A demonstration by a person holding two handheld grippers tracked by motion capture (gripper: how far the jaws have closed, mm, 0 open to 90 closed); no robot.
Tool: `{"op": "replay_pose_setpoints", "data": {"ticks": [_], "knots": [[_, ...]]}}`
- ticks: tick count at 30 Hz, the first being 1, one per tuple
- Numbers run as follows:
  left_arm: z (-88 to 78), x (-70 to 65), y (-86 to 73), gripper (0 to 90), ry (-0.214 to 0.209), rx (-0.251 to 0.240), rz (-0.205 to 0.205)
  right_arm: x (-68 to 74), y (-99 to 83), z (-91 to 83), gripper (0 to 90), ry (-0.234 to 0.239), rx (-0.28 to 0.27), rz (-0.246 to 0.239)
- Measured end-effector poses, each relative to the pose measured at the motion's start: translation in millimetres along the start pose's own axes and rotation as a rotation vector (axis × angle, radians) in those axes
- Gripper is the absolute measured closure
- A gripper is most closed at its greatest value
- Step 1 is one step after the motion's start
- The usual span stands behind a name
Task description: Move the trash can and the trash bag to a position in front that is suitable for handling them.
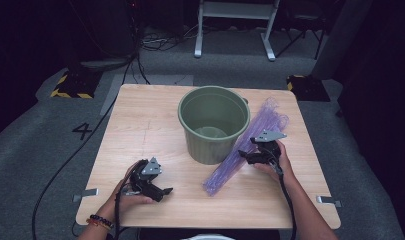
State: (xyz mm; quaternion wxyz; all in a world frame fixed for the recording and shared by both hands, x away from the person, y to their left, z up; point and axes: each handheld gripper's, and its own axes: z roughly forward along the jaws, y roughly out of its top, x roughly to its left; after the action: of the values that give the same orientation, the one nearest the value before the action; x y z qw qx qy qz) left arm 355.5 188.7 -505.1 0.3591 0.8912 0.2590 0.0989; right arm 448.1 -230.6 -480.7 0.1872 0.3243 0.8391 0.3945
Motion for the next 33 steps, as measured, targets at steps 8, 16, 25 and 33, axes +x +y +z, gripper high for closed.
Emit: {"op": "replay_pose_setpoints", "data": {"ticks": [8,16,25,33], "knots": [[0.1,-0.1,0.0,2.7,0.000,-0.001,-0.001,-8.2,-9.4,13.6,23.7,-0.035,0.070,0.059],[0.0,0.0,0.0,2.7,0.000,0.000,0.000,-11.6,-15.5,12.8,24.4,-0.037,0.084,0.074],[0.0,0.0,0.0,2.7,0.000,0.000,0.000,-18.3,-26.7,-3.3,25.1,-0.087,0.099,0.104],[0.1,-0.1,0.0,2.7,0.001,-0.001,-0.002,-12.0,-30.5,-33.0,26.8,-0.056,-0.019,0.071]]}}
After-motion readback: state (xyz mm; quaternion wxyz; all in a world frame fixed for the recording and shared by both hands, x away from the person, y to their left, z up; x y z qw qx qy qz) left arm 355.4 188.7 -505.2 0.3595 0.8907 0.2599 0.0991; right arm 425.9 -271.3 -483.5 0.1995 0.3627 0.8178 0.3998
